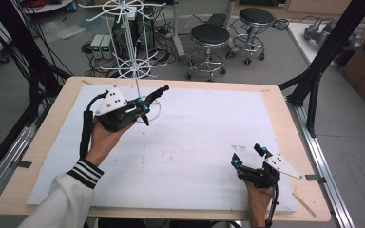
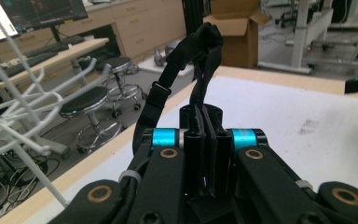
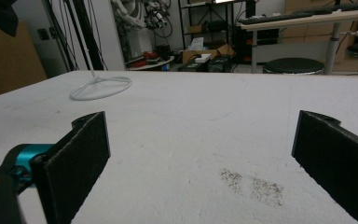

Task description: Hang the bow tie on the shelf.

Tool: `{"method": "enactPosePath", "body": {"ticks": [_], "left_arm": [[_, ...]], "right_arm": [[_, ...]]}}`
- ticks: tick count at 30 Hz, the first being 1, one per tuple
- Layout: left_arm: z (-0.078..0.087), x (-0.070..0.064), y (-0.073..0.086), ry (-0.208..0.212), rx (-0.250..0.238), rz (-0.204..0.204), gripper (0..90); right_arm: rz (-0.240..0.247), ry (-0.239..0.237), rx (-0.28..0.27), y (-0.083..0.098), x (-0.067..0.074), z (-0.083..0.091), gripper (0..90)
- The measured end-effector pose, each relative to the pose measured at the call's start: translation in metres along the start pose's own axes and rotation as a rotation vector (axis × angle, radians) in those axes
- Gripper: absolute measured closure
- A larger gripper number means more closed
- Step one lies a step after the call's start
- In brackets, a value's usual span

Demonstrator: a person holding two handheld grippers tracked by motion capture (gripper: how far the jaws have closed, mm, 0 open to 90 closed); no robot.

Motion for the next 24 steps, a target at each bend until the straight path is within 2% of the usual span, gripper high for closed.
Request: {"method": "enactPosePath", "body": {"ticks": [6,18,24], "left_arm": [[0.011,0.008,-0.004,-0.014,-0.026,0.029,87.3],[0.031,0.022,-0.018,-0.061,-0.079,0.031,87.3],[0.037,0.028,-0.02,-0.081,-0.082,0.032,87.3]], "right_arm": [[0.004,0.0,-0.001,0.0,0.0,0.0,3.1],[0.007,0.002,0.0,0.0,0.0,0.0,3.0],[0.005,0.001,0.001,0.0,0.0,0.0,3.1]]}}
Point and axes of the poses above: each handheld gripper's, and its own axes: z roughly backward along the jaws, y roughly out of its underside, x roughly to its left, the point moved 6 cm from there along -z, roughly forward along the jaws
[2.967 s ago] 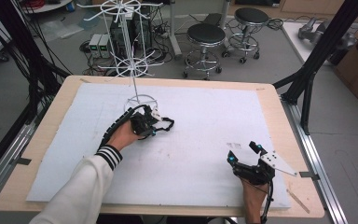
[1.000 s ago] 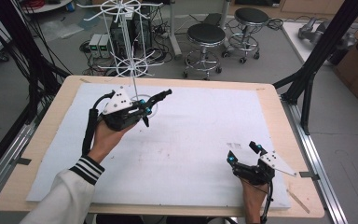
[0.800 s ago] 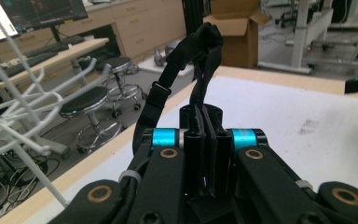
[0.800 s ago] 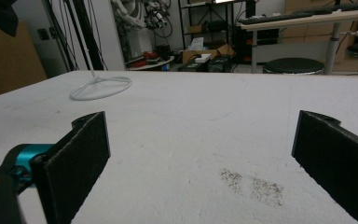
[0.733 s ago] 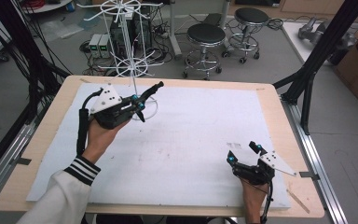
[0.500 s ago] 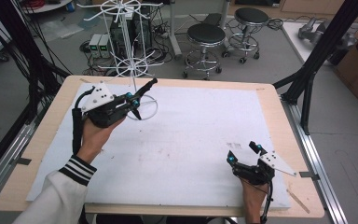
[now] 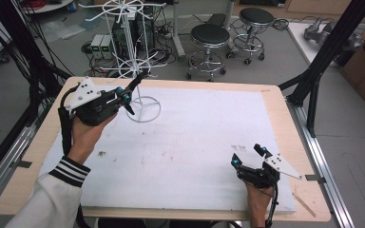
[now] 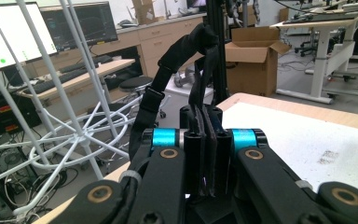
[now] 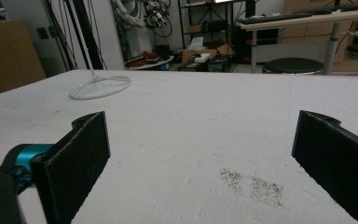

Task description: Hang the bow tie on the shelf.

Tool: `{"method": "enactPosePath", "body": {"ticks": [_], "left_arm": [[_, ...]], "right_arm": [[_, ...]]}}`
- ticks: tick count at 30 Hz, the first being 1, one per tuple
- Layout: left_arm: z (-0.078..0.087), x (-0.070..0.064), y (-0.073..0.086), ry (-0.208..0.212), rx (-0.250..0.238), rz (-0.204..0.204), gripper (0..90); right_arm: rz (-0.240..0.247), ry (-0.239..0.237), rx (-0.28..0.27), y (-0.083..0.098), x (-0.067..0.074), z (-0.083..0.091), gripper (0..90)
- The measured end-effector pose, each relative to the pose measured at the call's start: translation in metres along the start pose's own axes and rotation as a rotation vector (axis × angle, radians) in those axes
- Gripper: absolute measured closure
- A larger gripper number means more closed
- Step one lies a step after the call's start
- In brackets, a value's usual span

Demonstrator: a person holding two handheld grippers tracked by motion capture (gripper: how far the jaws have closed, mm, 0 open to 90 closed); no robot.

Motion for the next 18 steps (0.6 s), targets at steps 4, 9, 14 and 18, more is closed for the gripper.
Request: {"method": "enactPosePath", "body": {"ticks": [4,9,14,18], "left_arm": [[0.002,0.004,0.0,-0.01,-0.001,0.009,87.3],[0.0,0.01,0.003,-0.025,0.01,0.017,87.3],[-0.004,0.016,0.008,-0.036,0.024,0.042,87.3],[-0.006,0.02,0.011,-0.044,0.04,0.053,87.3]], "right_arm": [[-0.001,0.001,0.001,0.0,0.0,0.0,3.1],[0.001,0.0,0.001,0.0,0.0,0.0,3.0],[0.003,0.0,0.001,0.0,0.0,0.0,3.1],[-0.002,0.0,0.003,0.0,0.0,0.0,3.1]]}}
Point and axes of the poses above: each handheld gripper's, and its own axes: z roughly backward along the jaws, y roughly out of its underside, x roughly to its left, the point moved 6 cm from there along -z, roughly forward along the jaws
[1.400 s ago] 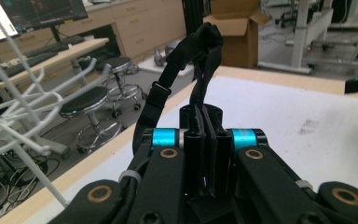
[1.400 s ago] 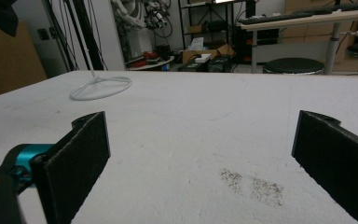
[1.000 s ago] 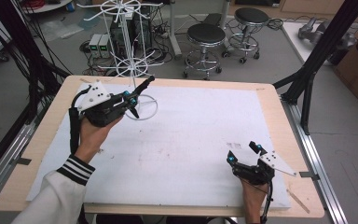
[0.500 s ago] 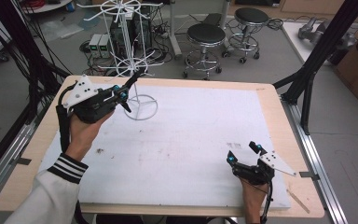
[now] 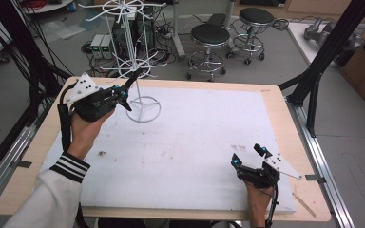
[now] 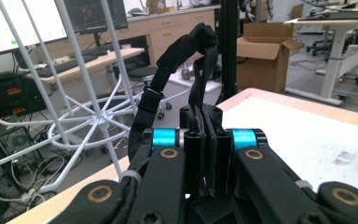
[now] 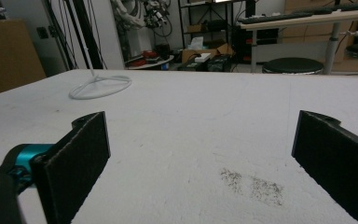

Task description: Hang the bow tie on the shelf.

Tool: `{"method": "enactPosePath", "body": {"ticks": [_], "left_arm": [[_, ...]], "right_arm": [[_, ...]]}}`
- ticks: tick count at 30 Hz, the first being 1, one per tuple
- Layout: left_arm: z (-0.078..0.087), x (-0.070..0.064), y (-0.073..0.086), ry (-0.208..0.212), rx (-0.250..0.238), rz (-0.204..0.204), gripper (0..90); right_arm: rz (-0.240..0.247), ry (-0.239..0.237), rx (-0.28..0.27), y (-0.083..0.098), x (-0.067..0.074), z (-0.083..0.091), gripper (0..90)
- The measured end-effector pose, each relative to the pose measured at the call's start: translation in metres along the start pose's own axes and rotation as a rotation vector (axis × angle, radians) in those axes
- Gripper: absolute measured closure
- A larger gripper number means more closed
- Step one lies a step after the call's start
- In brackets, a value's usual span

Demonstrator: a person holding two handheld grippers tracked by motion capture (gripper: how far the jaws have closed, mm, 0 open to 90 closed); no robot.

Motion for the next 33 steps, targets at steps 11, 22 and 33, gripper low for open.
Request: {"method": "enactPosePath", "body": {"ticks": [11,22,33], "left_arm": [[-0.008,0.009,0.01,-0.018,0.037,0.025,87.3],[-0.017,0.004,0.028,-0.017,0.092,0.02,87.3],[-0.027,-0.001,0.036,-0.02,0.149,-0.013,87.2]], "right_arm": [[-0.002,0.0,0.004,0.0,0.0,0.0,3.1],[0.005,0.0,0.003,0.0,0.0,0.0,3.1],[-0.003,0.0,0.004,0.0,0.0,0.0,3.1]]}}
Point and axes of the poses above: each handheld gripper's, and its own axes: z roughly backward along the jaws, y roughly out of its underside, x roughly to its left, the point moved 6 cm from there along -z, roughly forward along the jaws
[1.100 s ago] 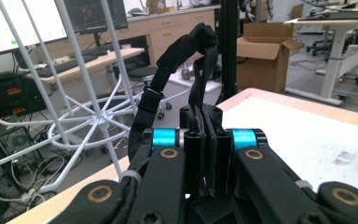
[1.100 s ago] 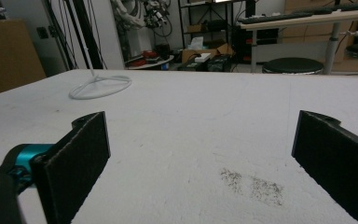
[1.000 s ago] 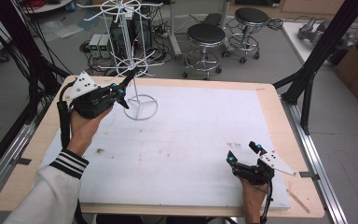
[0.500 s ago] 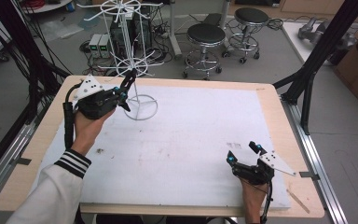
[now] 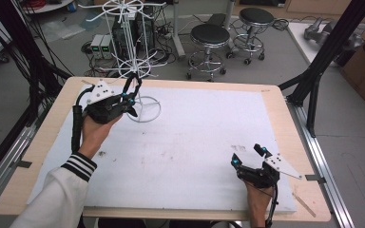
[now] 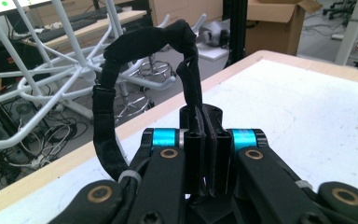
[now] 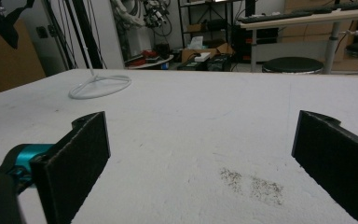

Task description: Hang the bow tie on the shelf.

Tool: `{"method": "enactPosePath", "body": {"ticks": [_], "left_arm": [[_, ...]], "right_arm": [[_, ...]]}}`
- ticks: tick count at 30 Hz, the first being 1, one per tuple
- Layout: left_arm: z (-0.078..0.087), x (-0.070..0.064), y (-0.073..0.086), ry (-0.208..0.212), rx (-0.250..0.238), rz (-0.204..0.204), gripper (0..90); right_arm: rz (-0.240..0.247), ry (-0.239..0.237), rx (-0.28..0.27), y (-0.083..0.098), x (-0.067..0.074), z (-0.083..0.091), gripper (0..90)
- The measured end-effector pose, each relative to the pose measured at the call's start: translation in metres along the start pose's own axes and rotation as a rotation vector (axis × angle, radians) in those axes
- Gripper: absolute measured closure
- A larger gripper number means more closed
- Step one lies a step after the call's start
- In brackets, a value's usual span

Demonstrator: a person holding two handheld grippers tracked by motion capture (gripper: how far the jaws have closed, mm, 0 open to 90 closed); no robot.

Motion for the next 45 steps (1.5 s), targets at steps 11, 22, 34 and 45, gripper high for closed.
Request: {"method": "enactPosePath", "body": {"ticks": [11,22,34,45], "left_arm": [[-0.016,0.003,0.011,-0.011,0.054,0.014,87.2],[-0.027,0.012,0.022,-0.023,0.095,0.044,87.2],[-0.031,0.018,0.039,0.008,0.126,0.093,87.0],[-0.031,0.02,0.047,0.039,0.131,0.118,77.3]], "right_arm": [[0.004,0.001,-0.002,0.0,0.0,0.0,3.1],[0.004,0.0,-0.004,0.0,-0.001,0.0,3.0],[0.005,0.0,-0.005,0.0,-0.001,0.0,3.1],[0.007,-0.005,-0.007,0.0,-0.001,0.0,3.0]]}}
Point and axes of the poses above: each handheld gripper's, and its own axes: z roughly backward along the jaws, y roughly out of its underside, x roughly to its left, the point moved 6 cm from there along -z, roughly forward along the jaws
